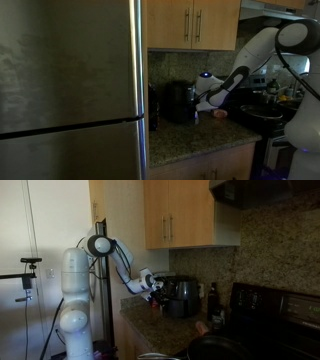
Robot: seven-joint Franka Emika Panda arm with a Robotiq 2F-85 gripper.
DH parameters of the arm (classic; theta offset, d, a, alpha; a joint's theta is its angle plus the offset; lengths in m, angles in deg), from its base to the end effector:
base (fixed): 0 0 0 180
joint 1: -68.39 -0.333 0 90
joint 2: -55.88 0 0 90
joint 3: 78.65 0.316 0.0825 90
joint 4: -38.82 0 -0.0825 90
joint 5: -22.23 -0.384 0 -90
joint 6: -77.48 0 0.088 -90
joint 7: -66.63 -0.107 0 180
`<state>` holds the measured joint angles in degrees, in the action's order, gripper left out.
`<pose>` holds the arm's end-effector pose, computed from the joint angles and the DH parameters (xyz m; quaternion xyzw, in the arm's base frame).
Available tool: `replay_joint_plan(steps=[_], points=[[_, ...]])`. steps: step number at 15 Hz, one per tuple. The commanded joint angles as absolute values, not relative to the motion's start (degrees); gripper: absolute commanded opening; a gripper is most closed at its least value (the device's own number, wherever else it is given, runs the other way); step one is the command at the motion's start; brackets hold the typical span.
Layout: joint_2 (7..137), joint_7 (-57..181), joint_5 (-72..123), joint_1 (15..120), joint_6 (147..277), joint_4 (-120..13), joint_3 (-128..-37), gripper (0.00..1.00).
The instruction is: Open the basket of the air fryer
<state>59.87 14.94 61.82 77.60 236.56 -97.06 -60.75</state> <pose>0.5153 0.1069 0.3258 0.9707 -0.0714 0.2215 0.0593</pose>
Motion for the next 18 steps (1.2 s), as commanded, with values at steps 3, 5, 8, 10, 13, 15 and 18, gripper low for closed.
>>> replay_joint_plan(steps=[3,5,8,10,13,15,18], points=[[58.0,20.7,57.3,77.4,231.6,-98.6,-59.8,0.10],[57.5,22.7,54.9,77.4,230.2,-98.6,-59.5,0.10],[57.1,25.4,51.5,77.3,228.5,-98.4,-59.3,0.10],[56.6,26.5,50.5,77.3,227.5,-98.2,-59.3,0.10],[56.0,29.2,48.1,69.7,225.5,-98.2,-66.7,0.10],[55.9,29.5,47.9,67.8,224.4,-98.0,-68.6,0.10],[55.8,29.3,47.8,66.0,223.3,-97.9,-70.2,0.10]])
